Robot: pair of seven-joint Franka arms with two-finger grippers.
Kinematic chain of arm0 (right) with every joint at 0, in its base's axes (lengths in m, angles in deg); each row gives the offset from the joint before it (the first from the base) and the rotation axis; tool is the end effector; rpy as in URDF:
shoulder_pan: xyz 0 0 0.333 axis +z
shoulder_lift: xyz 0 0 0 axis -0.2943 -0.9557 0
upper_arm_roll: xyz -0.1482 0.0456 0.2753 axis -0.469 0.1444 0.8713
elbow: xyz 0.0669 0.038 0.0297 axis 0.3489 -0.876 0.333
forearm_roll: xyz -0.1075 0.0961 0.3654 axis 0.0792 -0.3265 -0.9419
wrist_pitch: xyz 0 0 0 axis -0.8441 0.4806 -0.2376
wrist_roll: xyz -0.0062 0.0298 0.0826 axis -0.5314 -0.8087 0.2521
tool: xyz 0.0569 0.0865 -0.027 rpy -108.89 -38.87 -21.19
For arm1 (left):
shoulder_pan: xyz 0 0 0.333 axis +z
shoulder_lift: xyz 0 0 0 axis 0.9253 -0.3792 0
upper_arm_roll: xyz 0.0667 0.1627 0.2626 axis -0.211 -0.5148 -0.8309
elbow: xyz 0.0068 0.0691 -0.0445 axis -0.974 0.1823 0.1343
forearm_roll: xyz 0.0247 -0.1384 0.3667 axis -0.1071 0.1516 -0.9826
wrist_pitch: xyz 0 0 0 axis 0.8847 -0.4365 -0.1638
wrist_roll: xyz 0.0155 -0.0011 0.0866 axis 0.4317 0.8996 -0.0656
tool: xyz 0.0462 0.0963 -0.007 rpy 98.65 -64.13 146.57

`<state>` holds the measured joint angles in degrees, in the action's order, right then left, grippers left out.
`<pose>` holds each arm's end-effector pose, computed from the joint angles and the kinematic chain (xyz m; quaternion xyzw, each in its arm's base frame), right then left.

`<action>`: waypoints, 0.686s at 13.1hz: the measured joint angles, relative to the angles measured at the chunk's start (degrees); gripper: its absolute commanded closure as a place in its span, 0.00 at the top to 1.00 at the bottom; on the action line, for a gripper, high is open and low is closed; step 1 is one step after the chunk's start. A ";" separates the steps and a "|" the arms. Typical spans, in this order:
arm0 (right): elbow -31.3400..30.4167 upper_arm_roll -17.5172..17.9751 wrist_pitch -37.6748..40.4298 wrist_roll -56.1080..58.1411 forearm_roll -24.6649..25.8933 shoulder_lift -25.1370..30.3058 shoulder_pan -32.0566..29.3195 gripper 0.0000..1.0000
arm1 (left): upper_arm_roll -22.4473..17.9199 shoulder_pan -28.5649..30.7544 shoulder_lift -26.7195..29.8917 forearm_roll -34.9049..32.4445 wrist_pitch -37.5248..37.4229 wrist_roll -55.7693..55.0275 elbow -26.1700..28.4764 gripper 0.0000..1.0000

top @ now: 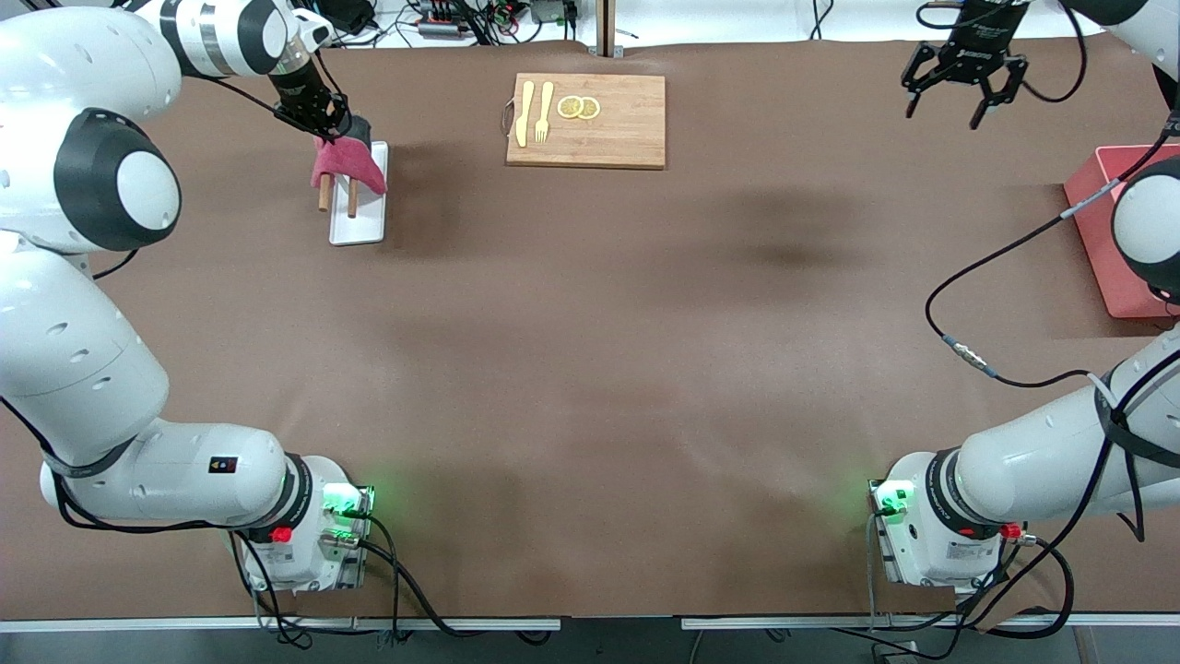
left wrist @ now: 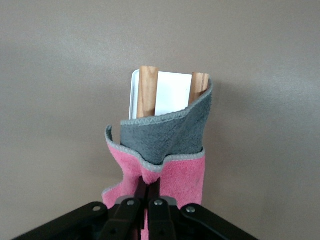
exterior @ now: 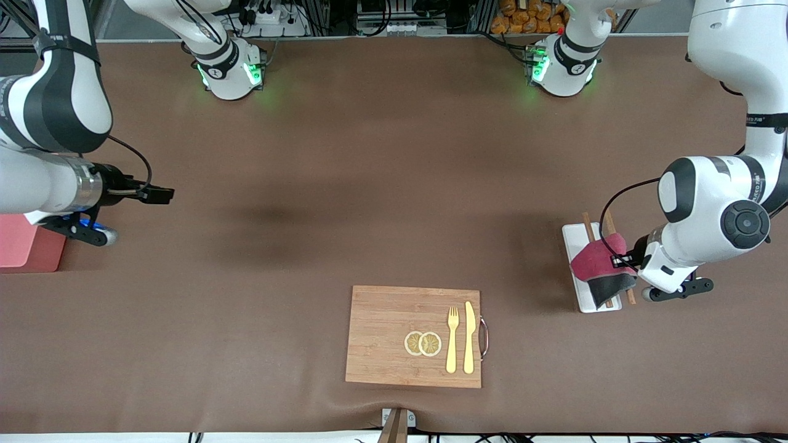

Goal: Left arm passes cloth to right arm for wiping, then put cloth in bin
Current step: 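Lift the cloth with the left gripper while the right gripper approaches it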

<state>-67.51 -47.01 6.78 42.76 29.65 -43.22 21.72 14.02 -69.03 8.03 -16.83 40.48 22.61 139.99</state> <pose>0.5838 0.0226 0.4574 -0.9593 0.1813 0.2159 0.0186 0.6534 -0.0146 0.3146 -0.9953 -0.0906 0.0313 0.0128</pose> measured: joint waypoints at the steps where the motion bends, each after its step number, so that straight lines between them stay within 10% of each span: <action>1: 0.00 -0.05 0.10 -2.30 -2.59 -0.60 -0.02 1.00 | 0.42 0.00 0.06 0.00 0.00 0.00 -0.03 0.00; 9: 0.00 -0.48 0.51 -13.71 -17.85 -5.07 -0.70 1.00 | 8.93 -0.09 4.96 0.19 -2.75 -5.42 -0.50 0.00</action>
<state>-67.51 -47.50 7.29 29.05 11.81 -48.29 21.02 22.95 -69.12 13.00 -16.64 37.73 17.19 139.48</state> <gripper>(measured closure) 0.000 0.965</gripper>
